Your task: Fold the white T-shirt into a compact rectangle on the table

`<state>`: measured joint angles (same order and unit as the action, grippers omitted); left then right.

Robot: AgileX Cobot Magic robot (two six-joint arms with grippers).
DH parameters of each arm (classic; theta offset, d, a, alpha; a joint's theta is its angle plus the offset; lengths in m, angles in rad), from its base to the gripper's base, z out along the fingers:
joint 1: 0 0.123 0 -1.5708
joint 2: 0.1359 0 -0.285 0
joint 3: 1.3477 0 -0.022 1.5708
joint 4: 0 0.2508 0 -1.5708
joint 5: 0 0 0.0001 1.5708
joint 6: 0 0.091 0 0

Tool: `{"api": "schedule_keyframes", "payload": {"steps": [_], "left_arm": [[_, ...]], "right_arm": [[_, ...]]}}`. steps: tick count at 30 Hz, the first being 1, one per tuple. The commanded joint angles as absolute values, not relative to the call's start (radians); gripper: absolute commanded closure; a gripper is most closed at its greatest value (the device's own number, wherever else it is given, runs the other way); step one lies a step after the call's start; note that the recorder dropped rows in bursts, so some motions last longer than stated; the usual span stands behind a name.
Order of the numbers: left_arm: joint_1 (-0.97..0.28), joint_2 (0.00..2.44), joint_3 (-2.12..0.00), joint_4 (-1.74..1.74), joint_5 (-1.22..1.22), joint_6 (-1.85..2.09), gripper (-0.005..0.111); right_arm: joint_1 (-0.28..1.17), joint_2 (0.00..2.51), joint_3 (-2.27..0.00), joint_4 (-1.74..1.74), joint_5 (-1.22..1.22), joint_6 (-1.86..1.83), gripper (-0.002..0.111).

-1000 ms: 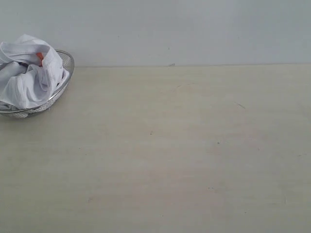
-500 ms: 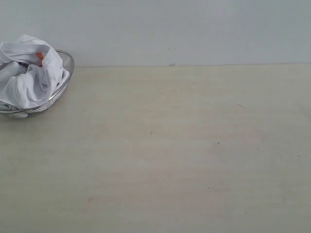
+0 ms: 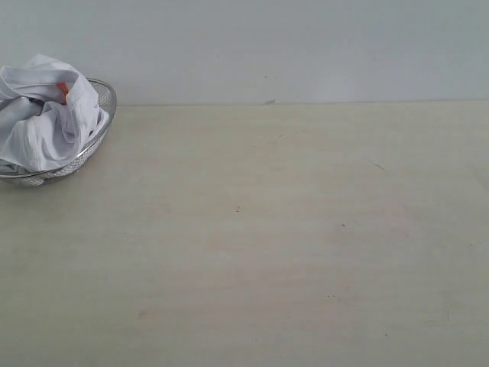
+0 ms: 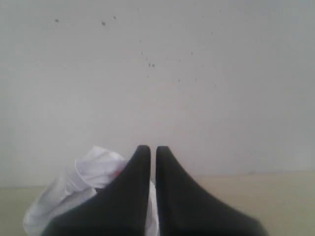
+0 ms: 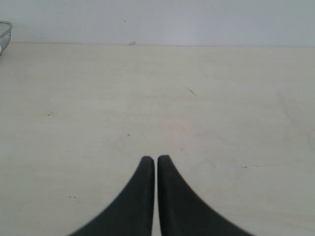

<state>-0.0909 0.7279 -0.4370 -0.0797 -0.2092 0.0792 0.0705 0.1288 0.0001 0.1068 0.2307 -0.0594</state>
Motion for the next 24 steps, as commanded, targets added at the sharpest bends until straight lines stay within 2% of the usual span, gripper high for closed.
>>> {"api": "schedule_keyframes", "payload": {"steps": [1,9,24], "left_arm": [[-0.088,0.845,-0.455,-0.093,-0.268,0.081,0.102],[-0.088,0.901,-0.455,-0.085,-0.451,0.081,0.102],[-0.090,0.903,-0.455,-0.090,-0.456,0.081,0.102]], "right_arm": [[0.069,0.124,0.000,0.101,0.221,-0.061,0.108],[0.069,0.124,0.000,0.101,0.221,-0.061,0.108],[0.069,0.124,0.000,0.101,0.221,-0.061,0.108]]}}
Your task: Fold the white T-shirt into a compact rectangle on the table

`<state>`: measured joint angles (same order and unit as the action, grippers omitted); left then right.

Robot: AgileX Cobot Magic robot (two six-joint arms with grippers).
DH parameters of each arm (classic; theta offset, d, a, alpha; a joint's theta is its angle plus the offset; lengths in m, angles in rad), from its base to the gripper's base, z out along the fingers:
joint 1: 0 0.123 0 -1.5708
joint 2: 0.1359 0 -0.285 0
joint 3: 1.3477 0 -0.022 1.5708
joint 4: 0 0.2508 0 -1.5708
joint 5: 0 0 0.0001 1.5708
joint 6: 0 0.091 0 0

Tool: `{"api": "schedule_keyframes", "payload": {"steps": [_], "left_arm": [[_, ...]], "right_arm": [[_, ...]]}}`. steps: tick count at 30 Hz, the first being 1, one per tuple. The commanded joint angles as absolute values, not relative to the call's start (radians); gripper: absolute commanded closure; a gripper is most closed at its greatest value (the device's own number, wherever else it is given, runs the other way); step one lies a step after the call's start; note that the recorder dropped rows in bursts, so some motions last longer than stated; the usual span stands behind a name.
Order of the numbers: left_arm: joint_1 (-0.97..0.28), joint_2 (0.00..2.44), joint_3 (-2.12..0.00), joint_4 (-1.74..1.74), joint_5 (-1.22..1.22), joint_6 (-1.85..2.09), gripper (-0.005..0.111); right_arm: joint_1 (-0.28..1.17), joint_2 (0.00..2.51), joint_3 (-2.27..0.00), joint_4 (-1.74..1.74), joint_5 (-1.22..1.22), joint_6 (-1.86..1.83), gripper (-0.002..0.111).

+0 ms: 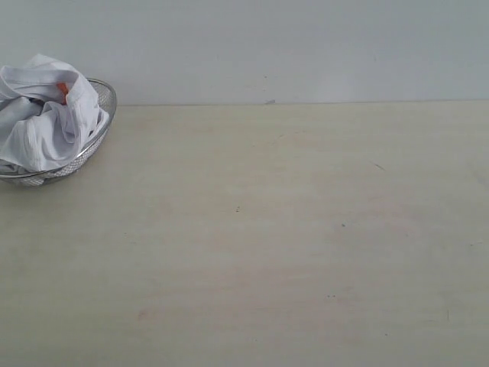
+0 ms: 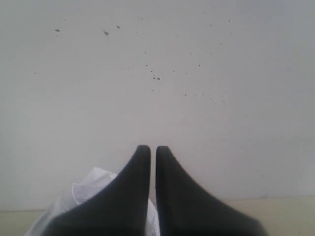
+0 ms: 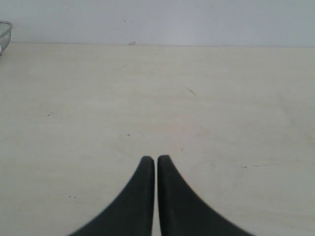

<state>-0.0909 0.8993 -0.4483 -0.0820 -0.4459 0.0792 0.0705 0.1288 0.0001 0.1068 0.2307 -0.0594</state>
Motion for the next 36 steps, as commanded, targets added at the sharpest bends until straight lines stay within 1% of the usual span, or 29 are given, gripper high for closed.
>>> {"api": "schedule_keyframes", "payload": {"steps": [1,7,11,14,17,24,27,31,36], "left_arm": [[-0.090,0.905,-0.455,-0.089,-0.456,0.081,0.102],[-0.088,0.992,-0.540,-0.137,-0.434,0.093,0.102],[-0.052,1.094,-0.657,-0.267,-0.368,0.230,0.102],[0.006,1.179,-0.760,-0.325,-0.251,0.316,0.102],[0.058,1.254,-0.855,-0.321,-0.139,0.357,0.102],[0.163,1.449,-1.103,-0.314,0.133,0.431,0.102],[0.185,1.534,-1.206,-0.314,0.232,0.525,0.102],[0.189,1.646,-1.355,-0.314,0.370,0.633,0.102],[0.189,1.785,-1.535,-0.300,0.526,0.648,0.102]], "right_arm": [[0.069,0.124,0.000,0.095,0.221,-0.061,0.108],[0.069,0.124,0.000,0.089,0.221,-0.061,0.108],[0.069,0.124,0.000,0.089,0.221,-0.061,0.108],[0.069,0.124,0.000,0.068,0.161,-0.061,0.108],[0.069,0.124,0.000,0.073,0.059,-0.059,0.108],[0.069,0.124,0.000,0.098,-0.088,0.033,0.108],[0.069,0.124,0.000,0.098,-0.127,0.108,0.108],[0.069,0.131,0.000,0.098,-0.092,0.129,0.108],[0.069,0.163,0.000,0.098,-0.079,0.183,0.108]]}}
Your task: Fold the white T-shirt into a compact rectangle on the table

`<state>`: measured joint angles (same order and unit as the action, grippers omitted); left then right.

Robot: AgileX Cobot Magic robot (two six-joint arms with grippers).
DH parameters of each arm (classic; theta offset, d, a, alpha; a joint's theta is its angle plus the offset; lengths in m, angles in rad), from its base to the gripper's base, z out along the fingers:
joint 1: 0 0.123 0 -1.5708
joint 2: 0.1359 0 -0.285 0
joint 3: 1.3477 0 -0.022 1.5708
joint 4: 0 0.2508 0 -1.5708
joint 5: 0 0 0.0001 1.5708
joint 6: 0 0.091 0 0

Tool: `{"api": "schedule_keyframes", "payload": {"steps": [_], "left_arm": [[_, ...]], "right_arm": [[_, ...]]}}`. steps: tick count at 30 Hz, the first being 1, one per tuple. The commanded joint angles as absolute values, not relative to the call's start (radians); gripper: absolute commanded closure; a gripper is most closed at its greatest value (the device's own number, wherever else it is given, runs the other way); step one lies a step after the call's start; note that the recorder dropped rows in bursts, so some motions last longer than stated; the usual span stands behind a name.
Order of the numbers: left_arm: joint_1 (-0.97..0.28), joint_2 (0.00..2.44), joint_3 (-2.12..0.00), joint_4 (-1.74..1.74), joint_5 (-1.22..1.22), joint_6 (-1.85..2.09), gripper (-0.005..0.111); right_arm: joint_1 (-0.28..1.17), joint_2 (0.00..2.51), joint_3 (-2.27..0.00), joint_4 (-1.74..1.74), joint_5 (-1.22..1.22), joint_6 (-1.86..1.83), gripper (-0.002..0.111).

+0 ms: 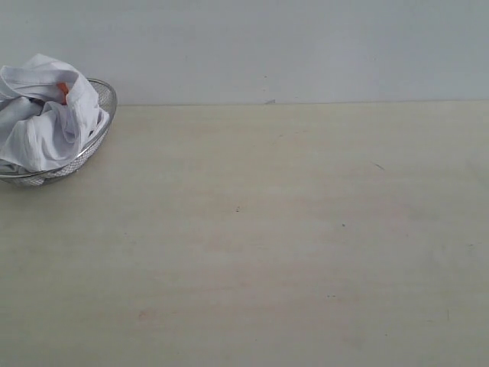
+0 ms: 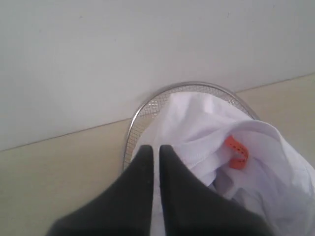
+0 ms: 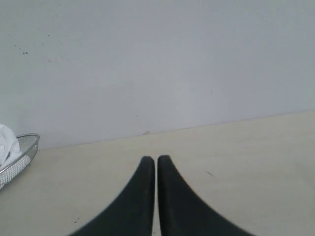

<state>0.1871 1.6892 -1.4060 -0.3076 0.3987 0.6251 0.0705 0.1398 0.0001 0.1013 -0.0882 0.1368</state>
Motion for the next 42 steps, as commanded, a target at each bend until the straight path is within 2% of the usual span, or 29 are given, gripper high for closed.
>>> {"api": "schedule_keyframes", "payload": {"steps": [1,4,6,8,12,13,15,25,30,33,37,42], "left_arm": [[0.189,1.810,-1.574,-0.284,0.570,0.648,0.102],[0.189,1.871,-1.661,-0.220,0.679,0.646,0.101],[0.189,1.900,-1.700,-0.165,0.724,0.646,0.093],[0.189,1.921,-1.720,-0.109,0.760,0.644,0.080],[0.189,1.943,-1.722,-0.051,0.738,0.644,0.042],[0.189,1.953,-1.722,-0.037,0.726,0.642,0.035],[0.189,1.973,-1.722,0.000,0.700,0.624,0.032],[0.210,2.084,-1.722,0.031,0.658,0.636,0.033],[0.210,2.107,-1.722,-0.076,0.630,0.756,0.036],[0.210,2.122,-1.722,-0.126,0.637,0.792,0.059],[0.210,2.121,-1.726,-0.124,0.638,0.792,0.102],[0.210,2.094,-1.775,-0.221,0.644,0.762,0.102]], "right_arm": [[0.069,0.165,0.000,0.098,-0.079,0.196,0.108],[0.069,0.165,0.000,0.098,-0.077,0.211,0.108],[0.069,0.165,0.000,0.098,-0.039,0.211,0.108],[0.069,0.165,-0.015,0.098,0.027,0.211,0.108],[0.069,0.165,-0.042,0.098,0.078,0.211,0.108],[0.069,0.167,-0.044,0.098,0.078,0.217,0.108],[0.069,0.174,-0.047,0.098,0.078,0.219,0.108],[0.069,0.334,-0.058,0.145,0.121,0.249,0.108],[0.069,0.468,-0.154,0.145,0.124,0.164,0.108],[0.069,0.552,-0.232,0.145,0.124,0.146,0.108],[0.069,0.655,-0.329,0.145,0.120,0.091,0.108],[0.081,0.797,-0.465,0.145,0.201,-0.016,0.108]]}}
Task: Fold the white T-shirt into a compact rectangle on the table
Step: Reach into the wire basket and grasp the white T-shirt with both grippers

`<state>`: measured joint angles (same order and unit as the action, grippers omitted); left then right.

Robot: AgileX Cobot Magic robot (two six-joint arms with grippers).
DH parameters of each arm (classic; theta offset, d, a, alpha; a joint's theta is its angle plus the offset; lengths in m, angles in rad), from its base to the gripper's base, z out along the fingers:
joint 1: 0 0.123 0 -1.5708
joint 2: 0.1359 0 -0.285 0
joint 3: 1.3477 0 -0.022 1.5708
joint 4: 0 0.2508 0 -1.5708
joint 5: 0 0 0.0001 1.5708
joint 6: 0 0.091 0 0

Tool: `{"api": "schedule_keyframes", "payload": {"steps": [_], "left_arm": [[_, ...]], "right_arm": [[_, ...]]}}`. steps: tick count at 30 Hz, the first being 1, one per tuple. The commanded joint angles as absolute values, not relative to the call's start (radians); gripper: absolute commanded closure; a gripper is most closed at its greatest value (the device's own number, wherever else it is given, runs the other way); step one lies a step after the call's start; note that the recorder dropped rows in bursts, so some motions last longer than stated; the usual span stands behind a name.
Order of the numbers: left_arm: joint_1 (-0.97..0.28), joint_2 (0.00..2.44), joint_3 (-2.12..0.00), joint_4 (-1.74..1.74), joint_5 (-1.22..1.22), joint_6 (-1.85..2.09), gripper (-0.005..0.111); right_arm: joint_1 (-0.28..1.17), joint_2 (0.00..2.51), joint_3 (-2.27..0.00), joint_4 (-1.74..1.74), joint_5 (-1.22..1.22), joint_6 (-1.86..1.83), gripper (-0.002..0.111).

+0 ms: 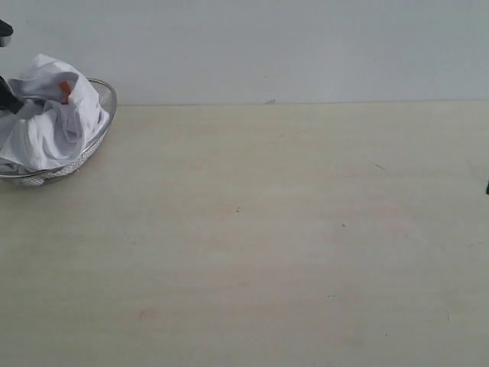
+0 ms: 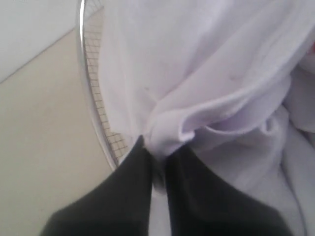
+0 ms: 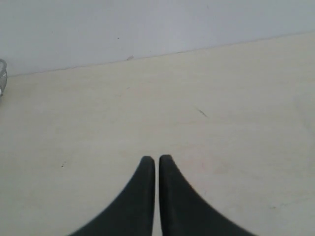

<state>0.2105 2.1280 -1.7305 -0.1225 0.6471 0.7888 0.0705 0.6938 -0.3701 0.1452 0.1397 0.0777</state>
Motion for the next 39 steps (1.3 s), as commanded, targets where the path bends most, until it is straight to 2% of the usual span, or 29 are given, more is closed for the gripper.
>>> {"api": "schedule_keyframes", "payload": {"steps": [1,6,12,16,30,39], "left_arm": [[0.210,2.087,-1.788,-0.258,0.644,0.750,0.102],[0.210,2.059,-1.845,-0.417,0.722,0.751,0.102],[0.210,2.027,-1.848,-0.475,0.738,0.751,0.102],[0.210,2.018,-1.848,-0.482,0.748,0.762,0.102],[0.205,2.008,-1.848,-0.547,0.851,0.781,0.102],[0.114,2.008,-1.848,-0.550,0.873,0.824,0.102]], "right_arm": [[0.092,0.828,-0.497,0.149,0.212,-0.052,0.108],[0.212,1.007,-0.662,0.157,0.215,-0.224,0.108],[0.270,1.072,-0.781,0.154,0.156,-0.227,0.108],[0.270,1.069,-0.784,0.153,0.082,-0.227,0.108],[0.277,1.077,-0.784,0.147,0.063,-0.237,0.108],[0.407,1.338,-0.869,0.147,0.000,-0.281,0.108]]}}
